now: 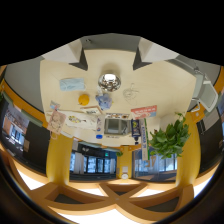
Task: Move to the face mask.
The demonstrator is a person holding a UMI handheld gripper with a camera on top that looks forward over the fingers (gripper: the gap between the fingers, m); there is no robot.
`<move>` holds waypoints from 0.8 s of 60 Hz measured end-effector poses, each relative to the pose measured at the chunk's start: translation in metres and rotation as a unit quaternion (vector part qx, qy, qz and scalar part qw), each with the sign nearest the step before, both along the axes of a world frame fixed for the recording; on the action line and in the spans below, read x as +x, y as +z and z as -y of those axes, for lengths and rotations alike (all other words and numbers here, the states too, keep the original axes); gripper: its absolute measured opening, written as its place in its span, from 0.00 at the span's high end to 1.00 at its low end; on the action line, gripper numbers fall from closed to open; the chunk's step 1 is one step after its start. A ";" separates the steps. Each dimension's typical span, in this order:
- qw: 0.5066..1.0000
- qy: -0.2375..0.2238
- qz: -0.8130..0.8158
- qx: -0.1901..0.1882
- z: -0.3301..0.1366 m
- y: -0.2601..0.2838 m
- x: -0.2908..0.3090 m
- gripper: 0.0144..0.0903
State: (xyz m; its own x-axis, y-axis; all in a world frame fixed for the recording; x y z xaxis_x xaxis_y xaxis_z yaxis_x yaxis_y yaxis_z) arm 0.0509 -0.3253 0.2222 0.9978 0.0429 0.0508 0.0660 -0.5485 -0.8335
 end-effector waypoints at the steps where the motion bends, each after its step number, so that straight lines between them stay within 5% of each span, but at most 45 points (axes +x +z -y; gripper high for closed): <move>1: 1.000 0.000 0.000 0.000 0.000 0.000 0.000 0.07; 29: 0.998 -0.052 0.025 -0.029 0.022 -0.040 0.077 0.07; 48: 0.996 -0.066 0.062 -0.026 -0.078 -0.093 0.195 0.07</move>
State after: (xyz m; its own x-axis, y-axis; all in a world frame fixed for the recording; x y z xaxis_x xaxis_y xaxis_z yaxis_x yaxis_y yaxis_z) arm 0.2462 -0.2468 0.1296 0.9811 -0.0834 0.1743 0.0900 -0.6012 -0.7940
